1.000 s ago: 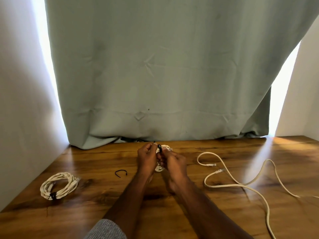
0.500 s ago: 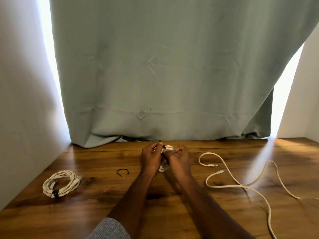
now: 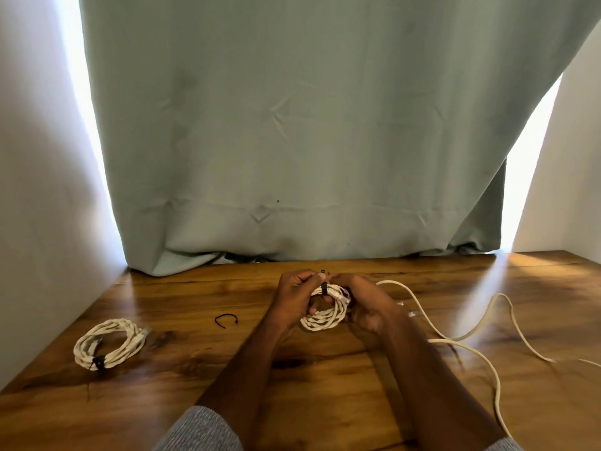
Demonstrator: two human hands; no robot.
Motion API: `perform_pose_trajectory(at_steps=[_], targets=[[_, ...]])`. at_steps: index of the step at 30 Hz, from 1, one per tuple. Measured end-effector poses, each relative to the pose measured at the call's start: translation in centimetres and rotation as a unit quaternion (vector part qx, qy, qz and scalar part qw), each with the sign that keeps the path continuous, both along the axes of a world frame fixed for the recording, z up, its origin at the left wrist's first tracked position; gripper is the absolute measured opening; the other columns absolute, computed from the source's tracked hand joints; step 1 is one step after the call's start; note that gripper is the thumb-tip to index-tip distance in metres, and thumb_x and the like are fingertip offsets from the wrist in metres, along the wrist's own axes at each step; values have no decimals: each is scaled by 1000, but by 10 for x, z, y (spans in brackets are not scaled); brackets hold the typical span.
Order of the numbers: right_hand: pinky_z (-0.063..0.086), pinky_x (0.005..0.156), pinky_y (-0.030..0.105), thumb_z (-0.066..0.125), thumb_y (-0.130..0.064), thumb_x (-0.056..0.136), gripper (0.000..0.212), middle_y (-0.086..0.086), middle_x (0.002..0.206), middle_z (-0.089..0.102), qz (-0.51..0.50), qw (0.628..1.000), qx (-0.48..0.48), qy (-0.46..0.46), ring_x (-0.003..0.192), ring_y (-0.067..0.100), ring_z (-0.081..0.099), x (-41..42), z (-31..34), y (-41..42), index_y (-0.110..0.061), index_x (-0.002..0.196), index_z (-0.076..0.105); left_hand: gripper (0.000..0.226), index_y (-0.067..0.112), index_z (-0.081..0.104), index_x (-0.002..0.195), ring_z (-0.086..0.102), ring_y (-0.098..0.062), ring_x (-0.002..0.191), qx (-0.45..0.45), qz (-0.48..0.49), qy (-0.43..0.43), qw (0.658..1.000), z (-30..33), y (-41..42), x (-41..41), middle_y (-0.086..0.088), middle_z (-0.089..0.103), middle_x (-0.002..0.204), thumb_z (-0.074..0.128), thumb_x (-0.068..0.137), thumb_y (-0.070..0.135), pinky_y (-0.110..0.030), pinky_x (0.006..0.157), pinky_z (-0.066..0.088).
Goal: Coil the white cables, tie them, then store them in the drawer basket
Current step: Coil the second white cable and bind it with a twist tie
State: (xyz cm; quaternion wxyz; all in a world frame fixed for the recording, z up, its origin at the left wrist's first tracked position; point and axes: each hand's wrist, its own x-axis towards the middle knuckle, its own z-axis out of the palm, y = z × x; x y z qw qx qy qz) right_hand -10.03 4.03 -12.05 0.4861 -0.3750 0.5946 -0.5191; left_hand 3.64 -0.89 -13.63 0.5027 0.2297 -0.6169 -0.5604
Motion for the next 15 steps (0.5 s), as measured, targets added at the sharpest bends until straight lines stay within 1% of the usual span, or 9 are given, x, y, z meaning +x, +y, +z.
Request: perform_pose_trajectory(at_steps=[1, 3, 5, 6, 7, 10, 12, 13, 15], targets=[[51, 85, 45, 62, -21, 90, 18, 8, 79, 74, 14, 1000, -4, -9, 69, 20, 68, -4, 0, 1, -11, 93, 77, 25, 6, 73, 75, 43, -14, 33, -4, -9, -8, 1000, -1, 0, 0, -14, 66, 62, 59, 95, 7, -18, 36, 33], [55, 85, 46, 65, -20, 92, 19, 12, 86, 76, 21, 1000, -9, -6, 73, 22, 70, -11, -2, 1, -6, 100, 76, 23, 5, 74, 78, 43, -15, 34, -13, -13, -22, 1000, -3, -1, 0, -13, 67, 64, 60, 95, 8, -19, 37, 33], [55, 71, 37, 68, -24, 93, 21, 14, 90, 77, 9, 1000, -11, 27, 77, 24, 71, -14, -4, 2, -6, 100, 77, 22, 1, 73, 81, 41, -16, 35, -34, -13, -47, 998, -6, -2, 1, -14, 66, 63, 60, 96, 9, -19, 38, 31], [53, 67, 34, 69, -25, 94, 21, 15, 90, 77, 5, 999, -9, 50, 77, 25, 70, -15, -5, 2, -6, 98, 77, 22, 0, 72, 82, 41, -18, 35, -47, -19, -65, 997, -7, -2, 1, -15, 64, 61, 59, 96, 10, -19, 39, 31], [54, 66, 34, 68, -24, 94, 21, 15, 90, 77, 5, 998, -10, 64, 78, 26, 71, -16, -5, 3, -5, 97, 78, 22, 0, 72, 83, 41, -19, 37, -58, -30, -81, 995, -8, -3, 0, -16, 63, 59, 59, 97, 11, -20, 40, 31], [59, 79, 41, 66, -11, 94, 18, 23, 94, 76, -11, 996, -44, 74, 81, 30, 71, -17, -3, 4, 3, 99, 76, 21, -1, 71, 84, 45, -19, 39, -72, -60, -102, 990, -8, -3, -1, -15, 61, 59, 58, 97, 9, -20, 41, 34], [58, 83, 45, 67, -6, 92, 15, 26, 93, 75, -48, 994, -80, 59, 79, 32, 70, -13, -3, 4, 5, 96, 76, 20, -7, 70, 87, 53, -16, 43, -76, -73, -89, 990, -8, -1, -3, -12, 64, 63, 58, 97, 5, -21, 42, 40], [58, 82, 46, 67, -6, 92, 14, 25, 91, 75, -69, 991, -98, 52, 78, 32, 70, -11, -3, 3, 4, 93, 76, 19, -8, 70, 88, 58, -16, 48, -77, -74, -81, 991, -7, -1, -4, -10, 68, 68, 58, 96, 4, -22, 45, 45], [59, 81, 44, 68, -8, 93, 14, 21, 85, 76, -116, 982, -137, 50, 78, 31, 71, -6, -5, 1, 1, 89, 78, 18, -6, 73, 90, 66, -23, 65, -84, -61, -74, 992, -8, -3, -7, -8, 73, 78, 60, 96, 5, -27, 58, 53]])
